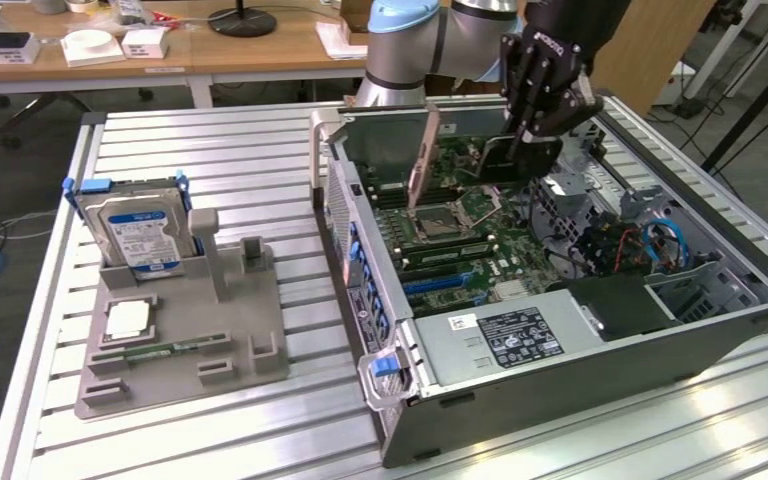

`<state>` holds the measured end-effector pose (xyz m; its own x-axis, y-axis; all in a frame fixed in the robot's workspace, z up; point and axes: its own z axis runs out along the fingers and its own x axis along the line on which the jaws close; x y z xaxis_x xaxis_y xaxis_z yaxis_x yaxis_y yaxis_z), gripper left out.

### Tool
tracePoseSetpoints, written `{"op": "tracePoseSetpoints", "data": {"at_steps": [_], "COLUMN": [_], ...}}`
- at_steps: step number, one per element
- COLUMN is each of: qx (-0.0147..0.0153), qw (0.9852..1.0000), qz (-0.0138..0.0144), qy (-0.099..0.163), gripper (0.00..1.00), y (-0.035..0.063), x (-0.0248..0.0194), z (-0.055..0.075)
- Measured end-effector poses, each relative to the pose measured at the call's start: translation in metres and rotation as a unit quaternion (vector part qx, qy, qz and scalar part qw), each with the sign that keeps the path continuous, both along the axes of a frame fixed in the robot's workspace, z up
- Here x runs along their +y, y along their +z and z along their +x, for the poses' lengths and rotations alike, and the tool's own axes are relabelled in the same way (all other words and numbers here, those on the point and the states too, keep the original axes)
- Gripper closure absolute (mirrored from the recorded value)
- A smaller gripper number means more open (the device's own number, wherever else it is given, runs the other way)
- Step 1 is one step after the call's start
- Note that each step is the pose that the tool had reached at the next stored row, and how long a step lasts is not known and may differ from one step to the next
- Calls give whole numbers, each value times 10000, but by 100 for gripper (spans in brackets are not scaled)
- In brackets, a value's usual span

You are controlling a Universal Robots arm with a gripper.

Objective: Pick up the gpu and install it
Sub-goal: 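Insert the gpu into the slot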

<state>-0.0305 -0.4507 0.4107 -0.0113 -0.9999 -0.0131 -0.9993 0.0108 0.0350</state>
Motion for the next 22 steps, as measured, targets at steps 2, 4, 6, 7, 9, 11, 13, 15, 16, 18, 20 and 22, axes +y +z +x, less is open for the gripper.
{"op": "tracePoseSetpoints", "data": {"at_steps": [2,4,6,7,9,11,13,15,16,18,20,22], "qx": [0,0,0,0,0,-9,-10,-10,-11,-10,-11,-11], "qw": [9999,9999,9999,9999,9999,9999,9999,9999,9999,9999,9999,9999], "qz": [0,-1,-1,0,0,0,0,0,0,-1,1,0], "qy": [-140,-145,-145,-145,-145,-144,-144,-145,-145,-146,-147,-148], "gripper": [74,74,74,74,74,74,74,74,74,74,74,74], "y": [-21,-22,-23,-25,-45,-81,-117,-152,-170,-207,-244,-280], "x": [0,0,0,0,0,0,0,0,0,0,0,0], "z": [0,0,0,0,0,1,1,1,1,1,1,1]}}
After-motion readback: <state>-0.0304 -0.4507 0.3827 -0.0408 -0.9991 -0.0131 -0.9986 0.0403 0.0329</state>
